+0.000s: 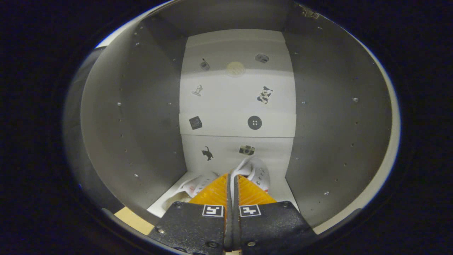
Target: Open the shoe cabinet door, grab the shoes and put them into the shoe cabinet, then close the shoe cabinet door.
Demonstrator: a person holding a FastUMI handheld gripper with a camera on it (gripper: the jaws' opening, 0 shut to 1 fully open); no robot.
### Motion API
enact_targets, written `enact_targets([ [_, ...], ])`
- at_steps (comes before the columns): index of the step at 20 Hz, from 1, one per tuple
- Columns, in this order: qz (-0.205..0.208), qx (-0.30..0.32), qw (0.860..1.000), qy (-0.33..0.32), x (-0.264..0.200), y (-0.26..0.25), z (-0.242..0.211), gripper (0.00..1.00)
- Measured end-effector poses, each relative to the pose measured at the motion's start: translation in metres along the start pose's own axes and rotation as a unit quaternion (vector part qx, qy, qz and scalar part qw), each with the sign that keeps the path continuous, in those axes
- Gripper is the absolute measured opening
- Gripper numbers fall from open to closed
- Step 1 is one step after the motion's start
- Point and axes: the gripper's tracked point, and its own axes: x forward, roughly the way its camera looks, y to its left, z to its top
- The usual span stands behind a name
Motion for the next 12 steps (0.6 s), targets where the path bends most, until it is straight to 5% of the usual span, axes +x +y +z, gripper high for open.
enact_targets([
  [12, -0.013, -0.005, 0.998, 0.06, 0.033, 0.01, -0.071, 0.06],
])
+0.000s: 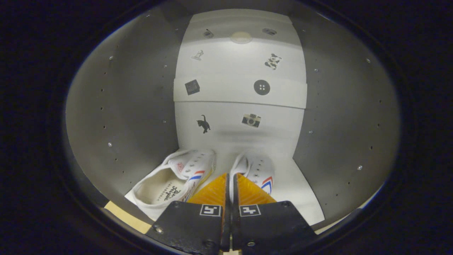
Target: Open the shoe cabinet door, grab the shoes and put them into the shoe cabinet, then close the shoe cabinet door.
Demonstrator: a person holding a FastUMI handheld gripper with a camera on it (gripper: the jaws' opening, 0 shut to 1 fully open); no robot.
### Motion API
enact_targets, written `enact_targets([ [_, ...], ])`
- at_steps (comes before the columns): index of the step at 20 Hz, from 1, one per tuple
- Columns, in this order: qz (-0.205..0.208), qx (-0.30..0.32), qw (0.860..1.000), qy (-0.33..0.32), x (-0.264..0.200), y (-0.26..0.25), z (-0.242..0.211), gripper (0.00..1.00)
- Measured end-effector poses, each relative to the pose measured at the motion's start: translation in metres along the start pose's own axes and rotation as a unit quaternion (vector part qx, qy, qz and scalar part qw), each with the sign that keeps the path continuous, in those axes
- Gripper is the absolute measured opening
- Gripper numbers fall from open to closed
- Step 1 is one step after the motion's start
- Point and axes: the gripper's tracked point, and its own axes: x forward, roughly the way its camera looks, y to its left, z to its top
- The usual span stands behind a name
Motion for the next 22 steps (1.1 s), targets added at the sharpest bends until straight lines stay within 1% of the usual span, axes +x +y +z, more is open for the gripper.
enact_targets([
  [1, -0.002, 0.001, 1.0, 0.0, 0.001, 0.0, 0.0, 0.07],
  [3, -0.024, -0.008, 1.0, 0.005, -0.005, -0.003, -0.001, 0.14],
  [6, -0.048, -0.017, 0.999, -0.006, -0.023, -0.007, 0.008, 0.51],
  [7, -0.05, -0.012, 0.999, -0.011, -0.034, -0.005, 0.011, 0.51],
  [10, -0.056, 0.012, 0.998, -0.017, -0.07, 0.001, 0.015, 0.59],
  [11, -0.055, 0.016, 0.998, -0.019, -0.084, 0.005, 0.015, 0.6],
  [13, -0.049, 0.026, 0.998, -0.032, -0.121, 0.016, 0.019, 0.61],
  [17, -0.028, 0.045, 0.997, -0.054, -0.213, 0.043, 0.023, 0.7],
  [18, -0.022, 0.044, 0.997, -0.06, -0.236, 0.049, 0.024, 0.76],
  [22, -0.029, 0.041, 0.996, -0.079, -0.344, 0.056, 0.011, 1.0],
])
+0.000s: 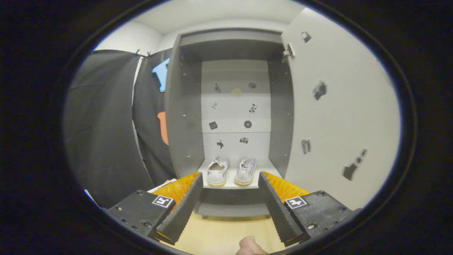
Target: Open the shoe cabinet door, grab the shoes and put them into the shoe cabinet, then close the shoe cabinet door.
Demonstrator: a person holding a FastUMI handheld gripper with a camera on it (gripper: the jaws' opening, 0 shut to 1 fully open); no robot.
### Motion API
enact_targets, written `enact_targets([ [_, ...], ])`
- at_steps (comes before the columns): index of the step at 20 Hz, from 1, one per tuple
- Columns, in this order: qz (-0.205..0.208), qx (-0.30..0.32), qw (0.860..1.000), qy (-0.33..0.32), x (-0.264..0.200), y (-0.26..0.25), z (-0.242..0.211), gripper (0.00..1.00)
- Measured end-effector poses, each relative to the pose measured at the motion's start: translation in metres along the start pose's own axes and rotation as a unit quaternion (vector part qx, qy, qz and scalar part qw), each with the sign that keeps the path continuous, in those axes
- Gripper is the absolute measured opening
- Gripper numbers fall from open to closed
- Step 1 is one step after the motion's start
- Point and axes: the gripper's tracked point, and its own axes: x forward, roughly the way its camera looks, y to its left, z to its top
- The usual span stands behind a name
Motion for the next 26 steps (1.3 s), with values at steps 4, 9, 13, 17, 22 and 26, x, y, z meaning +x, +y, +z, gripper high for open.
enact_targets([
  [4, -0.017, 0.018, 1.0, -0.01, -0.098, -0.02, 0.004, 1.0],
  [9, -0.027, 0.038, 0.999, -0.007, -0.187, -0.063, 0.018, 0.99],
  [13, -0.068, 0.002, 0.997, -0.032, -0.228, -0.117, 0.035, 0.99],
  [17, -0.099, -0.007, 0.994, -0.041, -0.234, -0.173, 0.039, 0.99],
  [22, -0.126, 0.006, 0.991, -0.032, -0.214, -0.254, 0.039, 0.99],
  [26, -0.139, 0.003, 0.99, -0.018, -0.169, -0.306, 0.031, 1.0],
])
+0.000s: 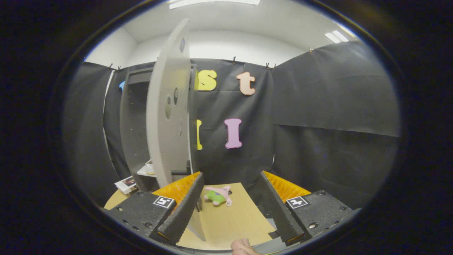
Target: Open the shoe cabinet door, grab the shoes and put them into the shoe cabinet, then close the shoe cabinet door.
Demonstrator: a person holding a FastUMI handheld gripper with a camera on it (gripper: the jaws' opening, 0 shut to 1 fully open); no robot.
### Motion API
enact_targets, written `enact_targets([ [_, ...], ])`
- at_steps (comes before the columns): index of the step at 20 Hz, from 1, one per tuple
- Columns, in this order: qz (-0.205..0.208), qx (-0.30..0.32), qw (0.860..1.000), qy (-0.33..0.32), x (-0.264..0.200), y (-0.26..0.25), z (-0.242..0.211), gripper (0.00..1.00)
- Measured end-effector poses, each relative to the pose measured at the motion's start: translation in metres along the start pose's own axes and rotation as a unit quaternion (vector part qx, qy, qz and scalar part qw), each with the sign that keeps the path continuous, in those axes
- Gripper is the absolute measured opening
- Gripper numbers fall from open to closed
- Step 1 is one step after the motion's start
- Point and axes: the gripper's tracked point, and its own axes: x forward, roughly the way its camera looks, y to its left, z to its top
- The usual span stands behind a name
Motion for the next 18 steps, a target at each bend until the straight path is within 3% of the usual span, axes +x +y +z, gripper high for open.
enact_targets([
  [5, 0.035, 0.003, 0.999, 0.037, 0.054, 0.001, -0.022, 1.0],
  [9, 0.06, -0.016, 0.998, 0.032, 0.063, 0.015, -0.021, 0.97],
  [18, 0.02, 0.014, 0.999, 0.025, 0.046, 0.027, -0.029, 0.95],
])
